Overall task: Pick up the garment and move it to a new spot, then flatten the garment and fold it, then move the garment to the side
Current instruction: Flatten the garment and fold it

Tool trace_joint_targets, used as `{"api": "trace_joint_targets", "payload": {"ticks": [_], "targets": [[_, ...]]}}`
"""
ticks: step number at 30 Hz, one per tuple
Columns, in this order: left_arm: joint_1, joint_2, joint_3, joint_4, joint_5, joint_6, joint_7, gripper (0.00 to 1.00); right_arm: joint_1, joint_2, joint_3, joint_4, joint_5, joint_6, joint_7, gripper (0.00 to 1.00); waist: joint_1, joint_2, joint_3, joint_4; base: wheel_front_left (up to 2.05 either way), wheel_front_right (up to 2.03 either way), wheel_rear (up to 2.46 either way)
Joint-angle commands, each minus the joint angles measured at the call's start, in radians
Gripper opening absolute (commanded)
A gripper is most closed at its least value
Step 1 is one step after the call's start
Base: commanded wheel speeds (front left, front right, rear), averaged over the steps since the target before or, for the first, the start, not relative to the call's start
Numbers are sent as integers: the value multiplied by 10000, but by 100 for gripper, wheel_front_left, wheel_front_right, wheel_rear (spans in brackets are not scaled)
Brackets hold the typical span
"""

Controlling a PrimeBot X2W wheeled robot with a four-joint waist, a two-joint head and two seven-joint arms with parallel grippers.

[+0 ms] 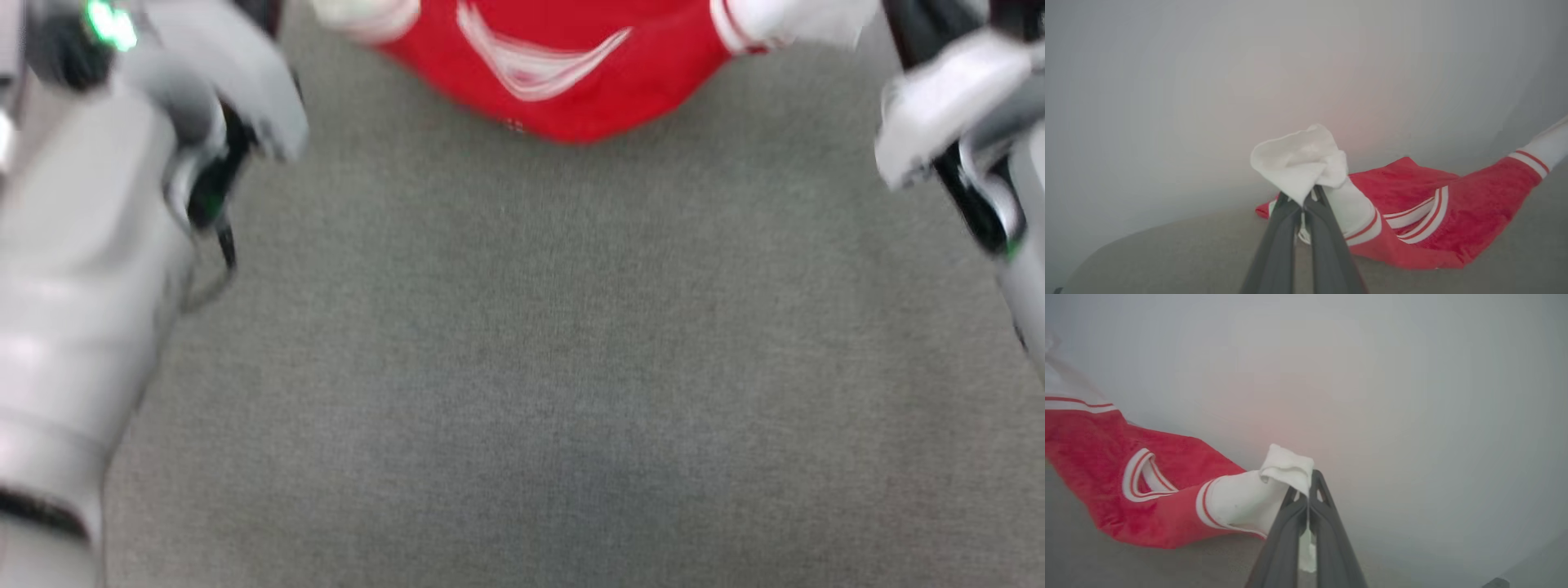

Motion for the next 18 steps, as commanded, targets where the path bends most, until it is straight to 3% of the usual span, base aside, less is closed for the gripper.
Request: {"api": "trace_joint_targets", "payload": {"ticks": [1,2,7,12,18], "targets": [[734,284,-244,-653,-340,-29,109,0,694,-302,250,-508,586,-17,168,0,0,0,-941,5,0,0,0],[734,284,-244,-653,-340,-29,109,0,694,-302,250,-508,586,-17,168,0,0,0,-941,5,0,0,0],[3006,1727,-855,-3013,-1064,-21,-30,0,2779,-1715,1129,-2694,1788,-19,643,0,0,0,-1557,-124,0,0,0],[5366,3317,-1291,-5138,-1432,-22,-232,0,4871,-2922,1381,-4297,2496,-23,1010,0,0,0,-1859,-246,0,0,0],[7707,4712,-1730,-6825,-1856,520,-248,0,6922,-4065,1849,-5575,2728,-19,1469,0,0,0,-1982,-311,0,0,0]]}}
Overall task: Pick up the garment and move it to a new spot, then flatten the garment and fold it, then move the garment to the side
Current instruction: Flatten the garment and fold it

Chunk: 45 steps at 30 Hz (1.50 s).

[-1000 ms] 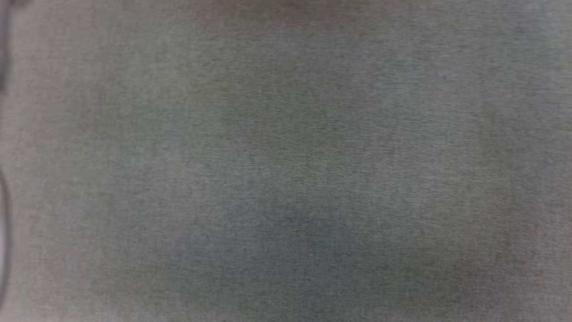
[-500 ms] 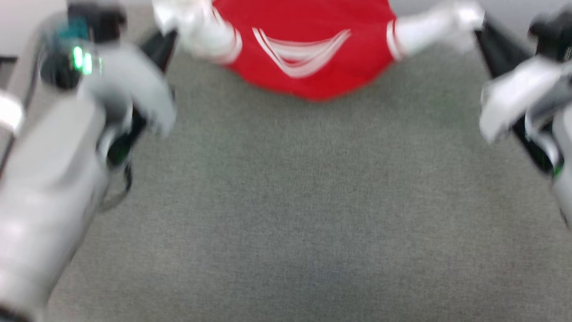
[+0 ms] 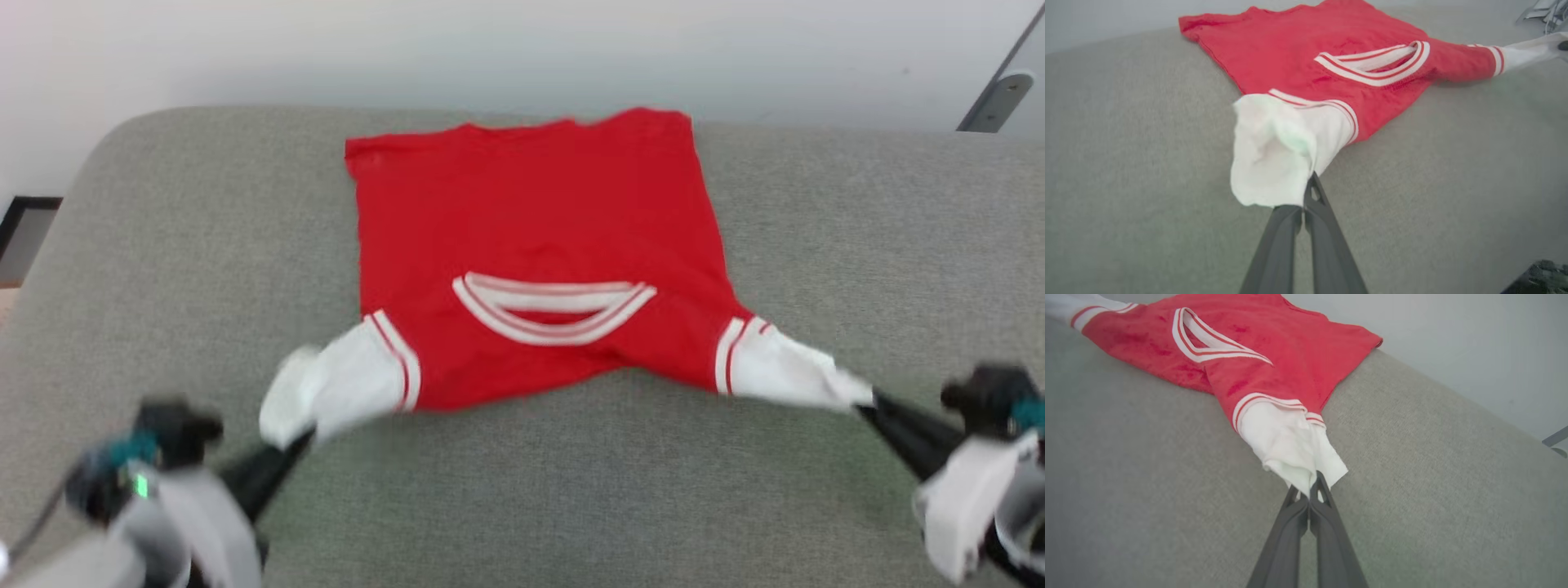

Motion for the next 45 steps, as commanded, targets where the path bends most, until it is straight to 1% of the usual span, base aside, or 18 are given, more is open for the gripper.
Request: {"api": "trace_joint_targets", "payload": {"ticks": [1,2,6,8,10,13,19,24,25,26,27,28,32,35,40,41,43,45], "targets": [[251,123,-71,-131,31,71,-81,0,166,-77,-10,-105,48,-19,-28,0,0,0,-28,-45,0,0,0],[506,273,-121,-268,47,128,-159,0,471,-219,140,-282,134,-19,106,0,0,0,-26,-52,0,0,0],[1609,561,-333,-267,-408,768,-135,0,1543,-703,539,-626,619,-19,539,0,0,0,0,-76,0,0,0],[1978,570,-381,-108,-519,1042,-240,0,1944,-836,496,-549,908,-19,648,0,0,0,28,-81,0,0,0],[2231,493,-407,-5,-489,1154,-473,0,2354,-821,496,-423,1186,-19,779,0,0,0,66,-101,0,0,0],[2558,297,-335,309,-663,1466,-680,0,2641,-731,484,-262,1510,-19,743,0,0,0,103,-116,0,0,0],[2786,-204,-291,849,-820,1723,-849,0,2766,-539,606,93,1778,-19,1062,0,0,0,140,-117,0,0,0],[2735,-606,-3,976,-768,1687,-1059,0,2696,-215,571,403,2215,-20,1555,0,0,0,150,-40,0,0,0],[2710,-670,61,983,-677,1661,-1098,0,2664,-149,512,474,2192,-20,1607,18,0,0,158,-12,0,0,0],[2657,-744,142,994,-545,1643,-1124,0,2626,-94,466,550,2158,-22,1711,44,0,0,168,19,0,0,0],[2620,-838,236,985,-453,1609,-1164,0,2621,-34,444,631,2138,-23,1828,95,0,0,188,55,0,0,0],[2642,-917,324,1003,-406,1577,-1177,0,2611,42,405,687,2110,-25,1949,100,0,0,204,86,0,0,0],[2721,-1254,903,943,-63,1651,-1203,0,2488,195,-12,787,2051,-97,2396,100,0,0,331,218,0,0,0],[2881,-1513,1311,904,212,1622,-1183,0,2513,85,-543,395,2187,-100,2797,100,0,0,410,345,0,0,0],[2961,-1870,1571,954,475,1482,-1183,0,2638,-316,-1878,-1068,2531,-19,3520,100,0,0,546,584,0,0,0],[2941,-1913,1587,963,550,1473,-1185,0,2629,-296,-2204,-1345,2619,-19,3678,100,0,0,576,637,0,0,0],[2878,-2073,1617,978,589,1412,-1184,0,2524,-380,-2858,-1875,2423,-19,3989,100,0,0,651,772,0,0,0],[2714,-2187,1561,957,781,1361,-1184,0,2318,-246,-3430,-2328,2146,-19,4335,100,0,0,739,920,0,0,0]]}}
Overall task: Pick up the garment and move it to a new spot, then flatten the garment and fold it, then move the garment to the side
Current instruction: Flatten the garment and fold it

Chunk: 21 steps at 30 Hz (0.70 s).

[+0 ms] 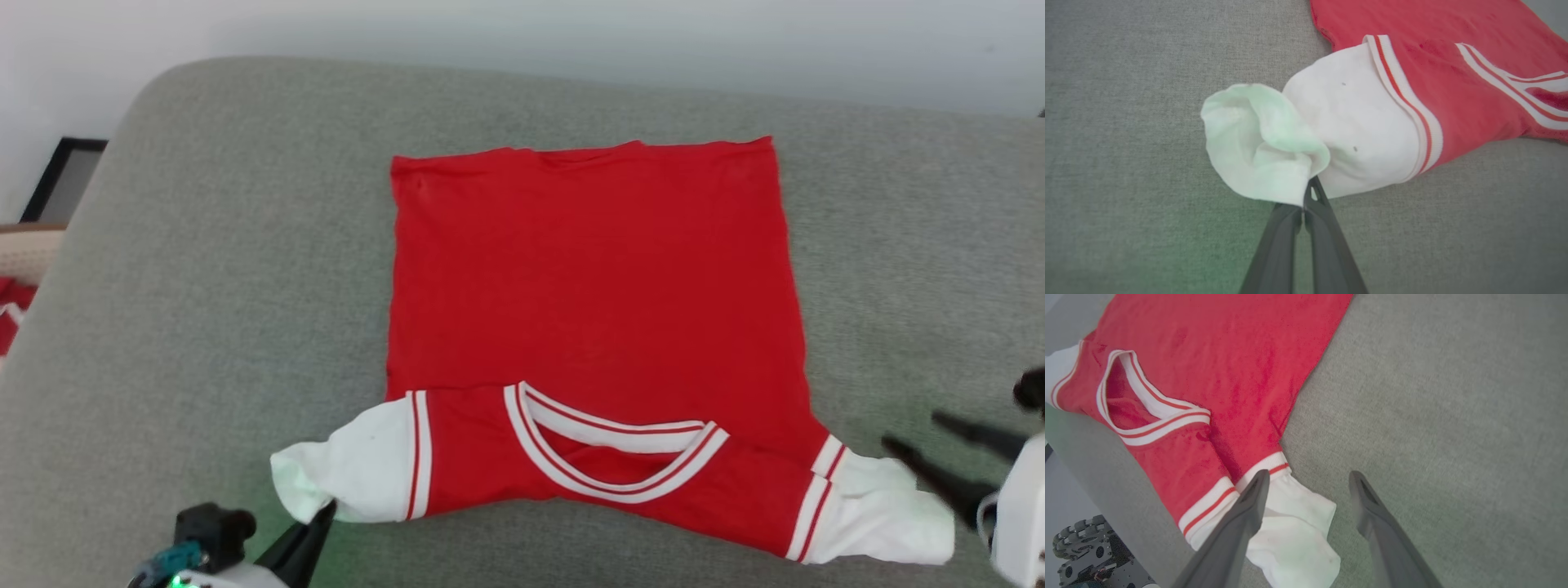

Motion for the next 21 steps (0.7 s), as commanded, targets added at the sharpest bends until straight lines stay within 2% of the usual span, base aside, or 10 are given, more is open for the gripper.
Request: {"api": "trace_joint_targets", "payload": {"ticks": [1,5,9,14,15,21], "targets": [[-173,-144,75,-38,74,-41,1,0,-276,158,-321,-215,-339,-17,187,100,0,0,160,243,0,0,0],[-388,-416,37,-1,351,-171,0,0,-1101,842,-1163,-346,-1353,-16,641,100,0,0,336,593,0,0,0],[-637,-739,85,38,547,-320,0,0,-2573,1838,-1589,599,-2406,-17,595,100,0,0,554,975,0,0,0],[-1050,-1146,18,170,774,-613,0,0,-4764,2689,-1462,2823,-3555,-16,353,100,0,0,958,1549,0,0,0],[-1050,-1146,18,170,774,-613,0,0,-4764,2689,-1462,2823,-3555,-16,353,100,0,0,958,1549,0,0,0],[-1639,-1648,-156,449,1031,-1008,-1,0,-7095,3198,-1635,6207,-4570,-17,649,100,0,0,1565,2300,0,0,0]]}}
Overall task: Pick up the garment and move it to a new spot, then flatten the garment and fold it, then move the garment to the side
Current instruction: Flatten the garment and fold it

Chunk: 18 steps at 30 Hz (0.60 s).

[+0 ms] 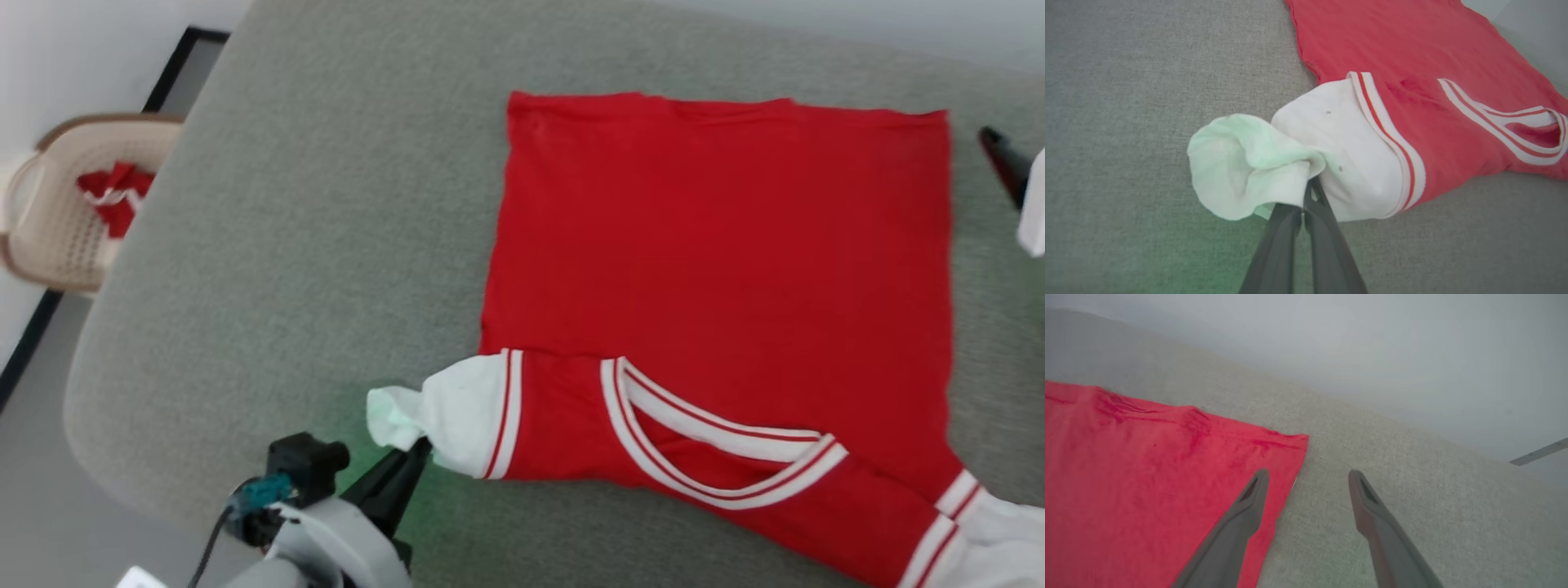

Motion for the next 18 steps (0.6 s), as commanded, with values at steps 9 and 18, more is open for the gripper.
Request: {"api": "trace_joint_targets", "payload": {"ticks": [9,18], "targets": [[-764,-813,-138,540,353,-566,3,0,-2042,346,-859,3426,-787,-19,1173,100,0,0,1236,1432,0,0,0],[-866,-1186,101,1052,510,-795,4,0,-2446,829,-1085,5697,-1850,-8,2482,0,0,0,1329,1616,0,0,0]]}}
